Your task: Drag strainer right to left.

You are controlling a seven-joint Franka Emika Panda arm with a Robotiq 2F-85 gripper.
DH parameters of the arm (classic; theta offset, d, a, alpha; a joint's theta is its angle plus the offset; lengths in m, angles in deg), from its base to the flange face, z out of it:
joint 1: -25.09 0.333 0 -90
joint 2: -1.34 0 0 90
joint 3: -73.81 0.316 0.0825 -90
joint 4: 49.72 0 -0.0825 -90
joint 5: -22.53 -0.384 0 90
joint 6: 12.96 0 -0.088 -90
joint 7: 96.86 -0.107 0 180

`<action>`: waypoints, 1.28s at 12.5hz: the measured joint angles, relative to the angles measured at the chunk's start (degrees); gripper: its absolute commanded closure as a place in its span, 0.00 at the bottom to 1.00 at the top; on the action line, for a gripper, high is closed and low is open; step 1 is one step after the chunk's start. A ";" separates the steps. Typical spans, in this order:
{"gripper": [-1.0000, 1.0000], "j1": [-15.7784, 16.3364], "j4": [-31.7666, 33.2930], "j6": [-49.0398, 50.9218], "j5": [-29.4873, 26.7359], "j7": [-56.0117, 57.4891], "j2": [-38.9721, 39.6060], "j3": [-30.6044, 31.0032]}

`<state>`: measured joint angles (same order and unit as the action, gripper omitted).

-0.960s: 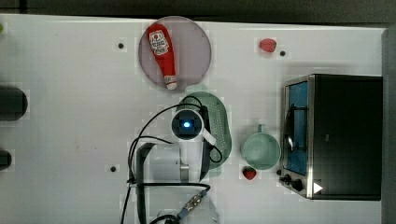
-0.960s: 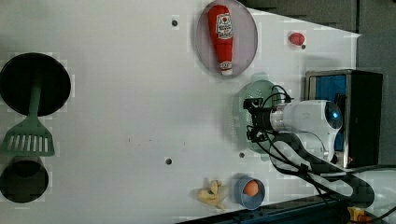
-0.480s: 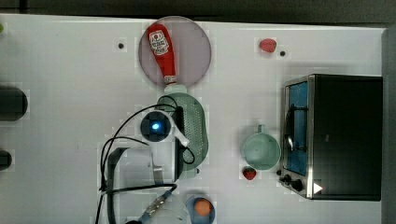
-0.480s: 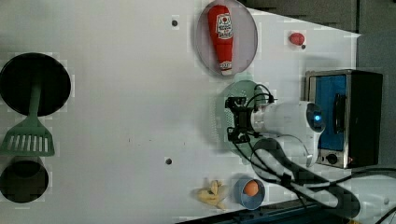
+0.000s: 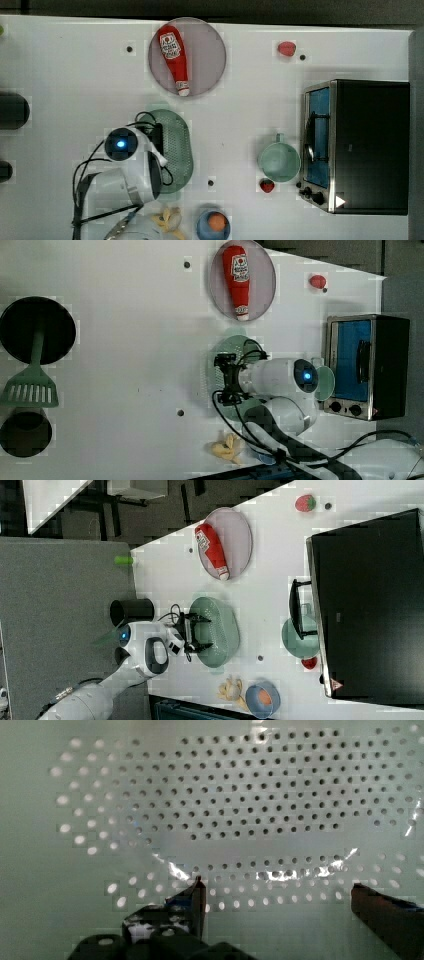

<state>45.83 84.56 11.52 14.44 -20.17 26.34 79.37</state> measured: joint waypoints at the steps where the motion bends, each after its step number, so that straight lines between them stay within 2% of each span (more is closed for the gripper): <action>1: 0.00 0.70 -1.57 0.06 -0.71 -0.50 0.55 0.38; 5: 0.00 3.26 -6.94 2.74 -0.55 -3.86 3.50 0.20; 8: 0.00 4.92 -12.87 4.42 -3.32 -4.92 6.78 -0.35; 16: 0.00 9.16 -20.42 6.66 -4.15 -10.46 10.73 -0.73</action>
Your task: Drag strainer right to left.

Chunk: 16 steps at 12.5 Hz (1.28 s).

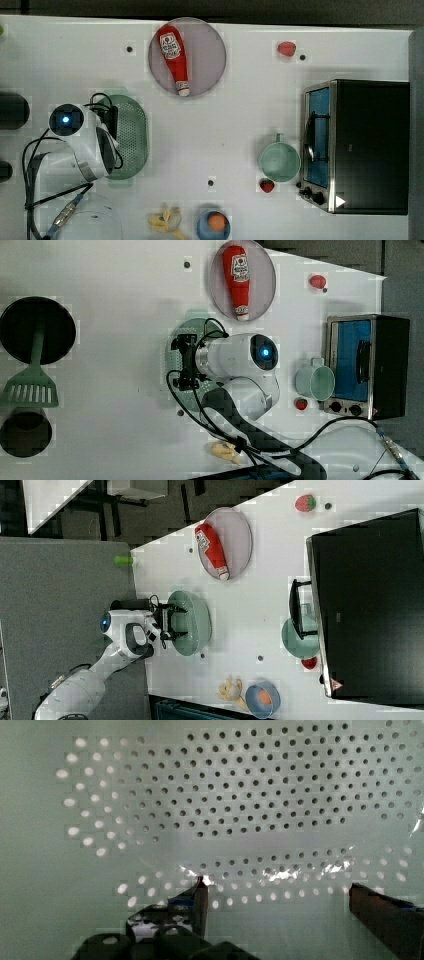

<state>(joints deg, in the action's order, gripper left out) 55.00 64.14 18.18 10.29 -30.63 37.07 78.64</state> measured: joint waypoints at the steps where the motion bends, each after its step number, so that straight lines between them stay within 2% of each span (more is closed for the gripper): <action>1: 0.00 0.84 -0.28 0.06 0.29 -0.67 0.08 -0.28; 3: 0.00 1.71 -0.90 0.17 0.53 -1.18 0.70 0.47; 6: 0.00 4.11 -5.48 -1.40 -0.80 -2.01 4.00 0.10; 14: 0.00 5.76 -7.11 0.11 -0.48 -3.13 4.36 0.12; 16: 0.00 6.94 -6.49 0.06 1.99 -2.29 2.74 -1.48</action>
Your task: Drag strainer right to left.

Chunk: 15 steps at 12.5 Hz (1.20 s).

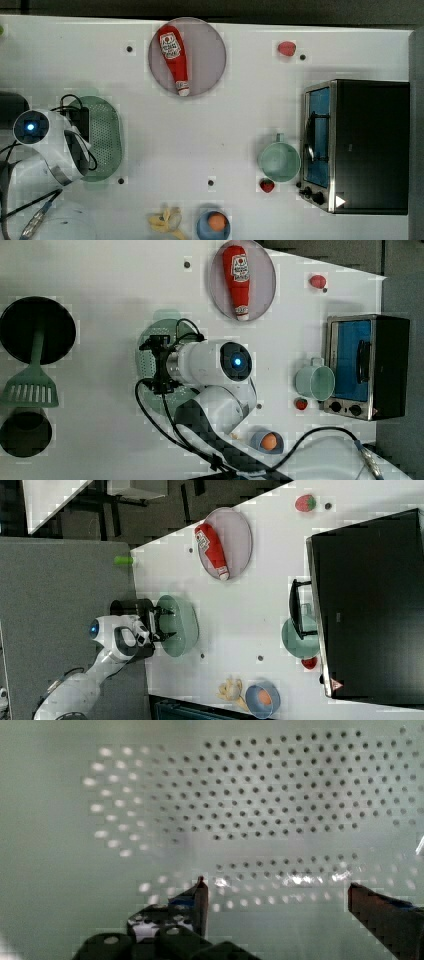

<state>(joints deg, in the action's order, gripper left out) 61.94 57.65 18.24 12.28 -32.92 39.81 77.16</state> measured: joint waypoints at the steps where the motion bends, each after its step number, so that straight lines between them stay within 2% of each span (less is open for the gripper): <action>1: 0.00 0.92 0.06 1.34 1.27 2.07 -1.31 -1.47; 4: 0.00 2.21 0.84 9.18 2.76 9.62 -8.06 -6.28; 7: 0.00 1.48 2.13 22.58 3.08 23.56 -20.02 -12.89; 10: 0.00 1.59 0.84 31.56 4.95 38.02 -31.75 -24.12; 13: 0.00 -1.09 -2.07 38.05 6.62 52.32 -42.32 -36.16; 15: 0.00 -3.78 -2.07 40.10 12.24 60.92 -47.30 -42.60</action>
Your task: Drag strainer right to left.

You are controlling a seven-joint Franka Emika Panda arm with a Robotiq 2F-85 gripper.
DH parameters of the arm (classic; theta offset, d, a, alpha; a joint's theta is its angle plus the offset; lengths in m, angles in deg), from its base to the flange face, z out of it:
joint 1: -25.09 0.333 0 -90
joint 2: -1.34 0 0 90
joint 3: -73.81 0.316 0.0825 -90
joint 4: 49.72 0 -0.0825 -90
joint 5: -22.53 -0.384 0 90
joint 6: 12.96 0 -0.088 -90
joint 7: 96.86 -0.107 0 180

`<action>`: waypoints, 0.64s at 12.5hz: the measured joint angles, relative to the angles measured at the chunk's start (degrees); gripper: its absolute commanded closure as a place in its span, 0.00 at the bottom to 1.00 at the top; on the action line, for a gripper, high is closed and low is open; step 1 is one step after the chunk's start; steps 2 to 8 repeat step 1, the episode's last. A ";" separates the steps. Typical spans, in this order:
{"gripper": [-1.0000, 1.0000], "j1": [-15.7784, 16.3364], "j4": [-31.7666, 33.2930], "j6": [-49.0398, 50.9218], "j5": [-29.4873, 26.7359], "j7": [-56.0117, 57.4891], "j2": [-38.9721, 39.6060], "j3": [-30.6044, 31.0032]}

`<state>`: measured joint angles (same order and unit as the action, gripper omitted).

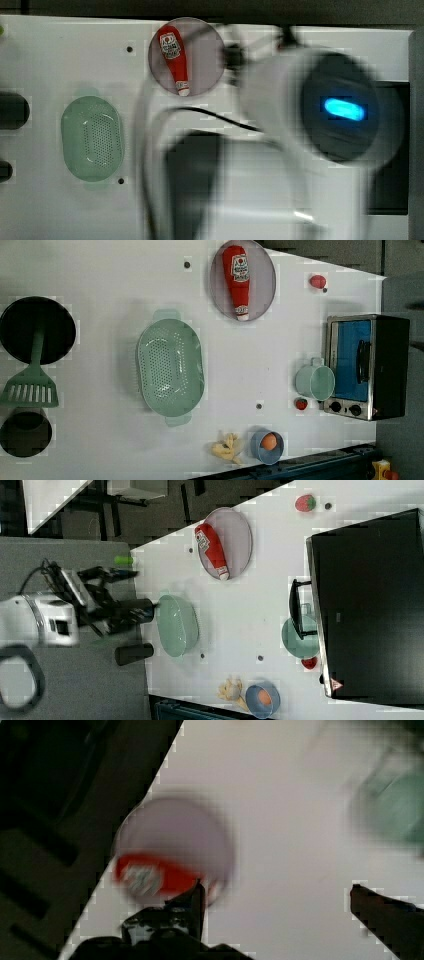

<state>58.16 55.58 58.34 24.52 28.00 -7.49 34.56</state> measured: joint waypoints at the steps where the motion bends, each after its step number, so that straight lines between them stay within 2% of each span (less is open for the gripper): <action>1: 0.00 -1.40 0.17 2.35 0.93 3.37 -1.49 -2.77; 8: 0.00 -1.40 0.17 2.35 0.93 3.37 -1.49 -2.77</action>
